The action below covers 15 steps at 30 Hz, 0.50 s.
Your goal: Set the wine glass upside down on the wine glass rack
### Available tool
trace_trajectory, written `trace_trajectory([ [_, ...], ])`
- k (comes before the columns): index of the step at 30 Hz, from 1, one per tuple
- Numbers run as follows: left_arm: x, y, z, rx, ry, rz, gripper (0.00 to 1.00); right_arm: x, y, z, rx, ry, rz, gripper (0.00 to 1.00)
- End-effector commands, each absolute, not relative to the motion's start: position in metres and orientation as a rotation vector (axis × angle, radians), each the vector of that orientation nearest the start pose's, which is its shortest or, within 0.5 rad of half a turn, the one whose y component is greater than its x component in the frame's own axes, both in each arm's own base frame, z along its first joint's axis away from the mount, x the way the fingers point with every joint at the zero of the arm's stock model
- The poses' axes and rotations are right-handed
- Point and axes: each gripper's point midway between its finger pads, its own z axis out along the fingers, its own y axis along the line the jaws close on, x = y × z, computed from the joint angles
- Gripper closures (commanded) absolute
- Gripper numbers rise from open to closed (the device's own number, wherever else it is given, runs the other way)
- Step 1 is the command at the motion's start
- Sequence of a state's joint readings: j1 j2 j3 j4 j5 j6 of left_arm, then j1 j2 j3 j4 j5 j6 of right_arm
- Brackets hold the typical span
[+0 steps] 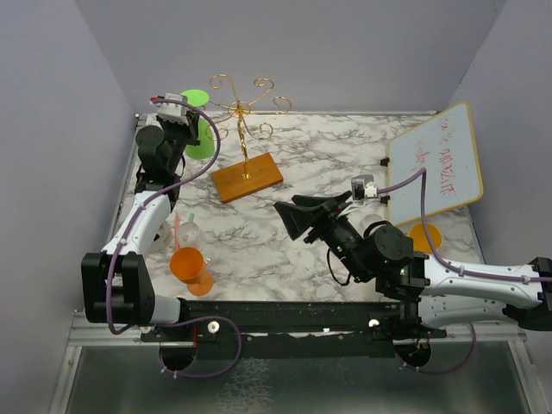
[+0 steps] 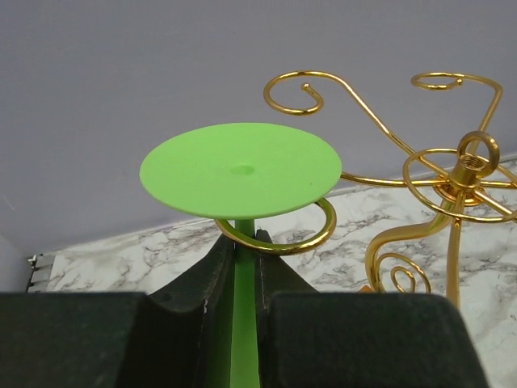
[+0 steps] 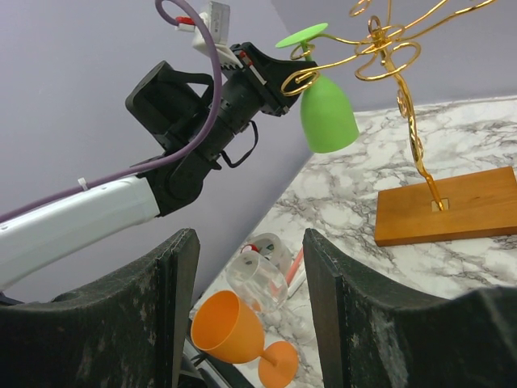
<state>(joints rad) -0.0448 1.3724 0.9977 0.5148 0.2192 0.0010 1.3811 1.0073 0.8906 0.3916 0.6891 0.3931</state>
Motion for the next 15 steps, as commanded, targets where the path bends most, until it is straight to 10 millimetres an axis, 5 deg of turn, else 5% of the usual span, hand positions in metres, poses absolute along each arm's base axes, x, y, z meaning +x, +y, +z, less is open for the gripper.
trace_trajectory([
  [1, 0.460, -0.056, 0.345, 0.213, 1.376, -0.182, 1.00, 0.160, 0.326, 0.390, -0.078, 1.436, 1.060, 0.40],
  [15, 0.434, -0.081, 0.345, 0.364, 1.333, -0.264, 1.00, 0.160, 0.325, 0.388, -0.074, 1.440, 1.059, 0.40],
])
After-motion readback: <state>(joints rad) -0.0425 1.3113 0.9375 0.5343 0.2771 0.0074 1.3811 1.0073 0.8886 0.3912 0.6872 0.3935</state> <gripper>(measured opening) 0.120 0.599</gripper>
